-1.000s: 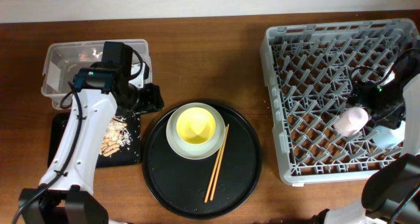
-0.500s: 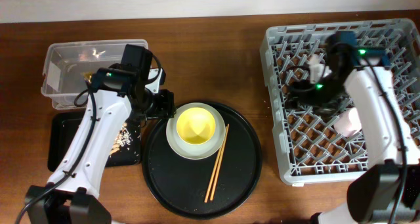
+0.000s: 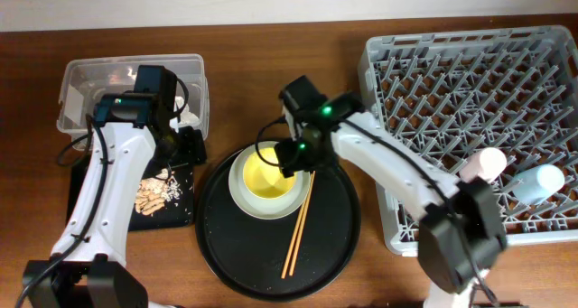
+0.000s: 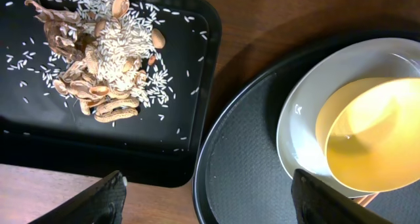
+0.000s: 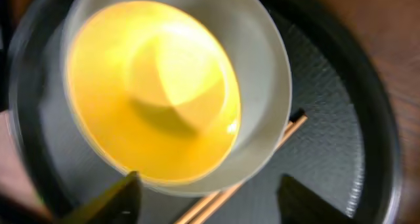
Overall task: Sort waste into correct bins and load items into the dishwasher rack
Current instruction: 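Grasp the yellow bowl with the right gripper and place it in the rack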
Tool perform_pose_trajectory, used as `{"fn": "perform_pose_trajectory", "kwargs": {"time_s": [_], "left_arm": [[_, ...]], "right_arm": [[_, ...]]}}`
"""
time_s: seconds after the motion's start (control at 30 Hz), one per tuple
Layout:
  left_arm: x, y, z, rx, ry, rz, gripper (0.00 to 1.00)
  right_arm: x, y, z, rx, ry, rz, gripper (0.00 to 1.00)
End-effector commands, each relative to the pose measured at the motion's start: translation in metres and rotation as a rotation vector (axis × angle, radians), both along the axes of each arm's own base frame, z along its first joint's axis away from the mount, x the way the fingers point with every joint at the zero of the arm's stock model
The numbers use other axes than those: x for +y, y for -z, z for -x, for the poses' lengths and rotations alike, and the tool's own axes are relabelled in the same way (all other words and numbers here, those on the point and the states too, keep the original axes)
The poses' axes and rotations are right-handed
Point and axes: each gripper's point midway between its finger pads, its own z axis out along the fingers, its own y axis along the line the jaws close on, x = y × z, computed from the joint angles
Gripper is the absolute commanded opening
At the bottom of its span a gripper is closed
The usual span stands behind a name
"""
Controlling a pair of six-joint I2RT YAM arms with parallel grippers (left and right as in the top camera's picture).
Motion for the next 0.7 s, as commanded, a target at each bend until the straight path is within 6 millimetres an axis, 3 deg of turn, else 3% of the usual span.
{"fn": "perform_pose_trajectory", "kwargs": {"time_s": [0.0, 0.1, 0.17, 0.2, 0.27, 0.37, 0.43, 0.5, 0.53, 0.57, 0.67], "left_arm": [[0.003, -0.006, -0.002, -0.028, -0.018, -0.01, 0.83], [0.003, -0.006, -0.003, -0.032, -0.018, -0.01, 0.84], [0.003, -0.006, -0.003, -0.031, -0.018, -0.01, 0.83], [0.003, -0.006, -0.002, -0.031, -0.018, -0.01, 0.84], [0.003, -0.006, -0.003, -0.031, -0.018, -0.01, 0.84], [0.003, -0.006, -0.003, -0.033, -0.018, -0.01, 0.84], [0.003, -0.007, -0.004, -0.038, -0.018, -0.009, 0.84], [0.003, -0.007, -0.005, -0.039, -0.018, -0.009, 0.84], [0.003, -0.007, -0.005, -0.043, -0.018, -0.01, 0.84], [0.003, -0.007, -0.006, -0.045, -0.018, -0.009, 0.87], [0.003, -0.007, -0.006, -0.047, -0.018, -0.009, 0.87]], "right_arm": [[0.001, 0.04, 0.005, 0.083, 0.049, 0.069, 0.58], [0.002, 0.066, 0.005, 0.125, 0.066, 0.095, 0.32], [0.002, 0.065, 0.003, 0.121, 0.068, 0.09, 0.05], [0.002, 0.059, -0.001, 0.109, 0.074, 0.081, 0.04], [-0.006, 0.038, -0.015, 0.061, 0.098, 0.077, 0.04], [-0.049, -0.029, -0.049, -0.108, 0.146, 0.132, 0.04], [-0.093, -0.08, -0.069, -0.25, 0.194, 0.197, 0.04], [-0.16, -0.134, -0.091, -0.427, 0.317, 0.29, 0.04], [-0.205, -0.159, -0.104, -0.521, 0.438, 0.346, 0.04], [-0.225, -0.168, -0.11, -0.559, 0.492, 0.372, 0.04], [-0.316, -0.188, -0.133, -0.655, 0.561, 0.49, 0.04]]}}
